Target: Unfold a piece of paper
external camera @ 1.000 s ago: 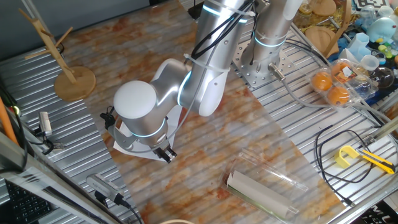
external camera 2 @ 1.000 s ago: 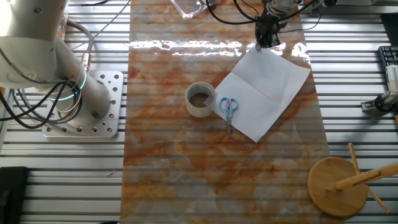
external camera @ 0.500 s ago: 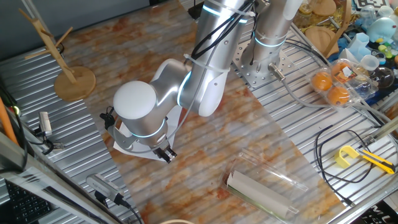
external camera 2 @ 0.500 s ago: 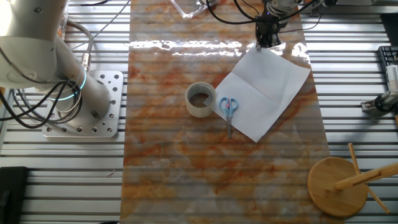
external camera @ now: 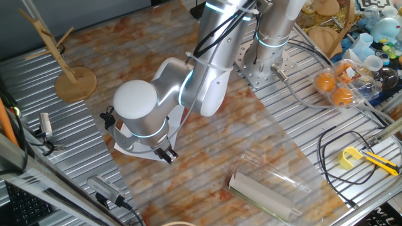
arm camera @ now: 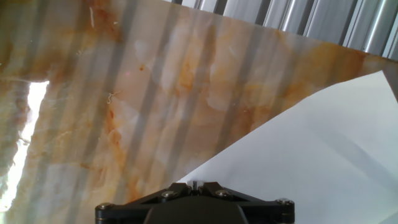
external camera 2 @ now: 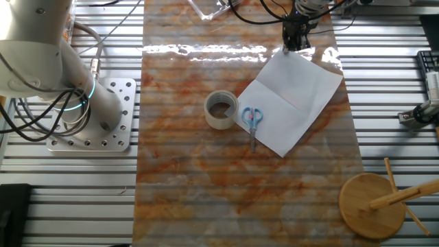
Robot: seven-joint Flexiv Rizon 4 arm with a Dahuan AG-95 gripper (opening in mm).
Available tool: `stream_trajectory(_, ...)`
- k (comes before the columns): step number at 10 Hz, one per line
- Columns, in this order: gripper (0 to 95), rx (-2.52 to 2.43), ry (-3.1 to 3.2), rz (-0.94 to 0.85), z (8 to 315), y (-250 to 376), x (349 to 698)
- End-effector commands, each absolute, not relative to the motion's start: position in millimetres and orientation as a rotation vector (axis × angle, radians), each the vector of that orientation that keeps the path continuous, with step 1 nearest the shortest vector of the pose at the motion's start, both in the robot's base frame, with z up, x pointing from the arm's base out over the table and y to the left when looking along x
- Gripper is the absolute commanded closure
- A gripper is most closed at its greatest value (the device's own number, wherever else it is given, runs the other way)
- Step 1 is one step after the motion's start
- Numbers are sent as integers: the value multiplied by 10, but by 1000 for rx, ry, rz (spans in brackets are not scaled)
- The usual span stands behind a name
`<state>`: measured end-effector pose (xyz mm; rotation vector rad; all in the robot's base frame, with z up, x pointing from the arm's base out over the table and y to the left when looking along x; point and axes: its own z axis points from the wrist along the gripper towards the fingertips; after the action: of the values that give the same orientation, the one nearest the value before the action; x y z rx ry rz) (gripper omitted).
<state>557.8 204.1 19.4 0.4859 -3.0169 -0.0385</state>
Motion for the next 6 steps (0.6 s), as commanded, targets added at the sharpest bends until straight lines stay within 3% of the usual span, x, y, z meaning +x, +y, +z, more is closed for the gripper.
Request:
stream_trajectory(1,950,483,-3018,-37,198,2044,5583)
stream_trajectory(6,950,481,-3013,-24,201,2048,5593)
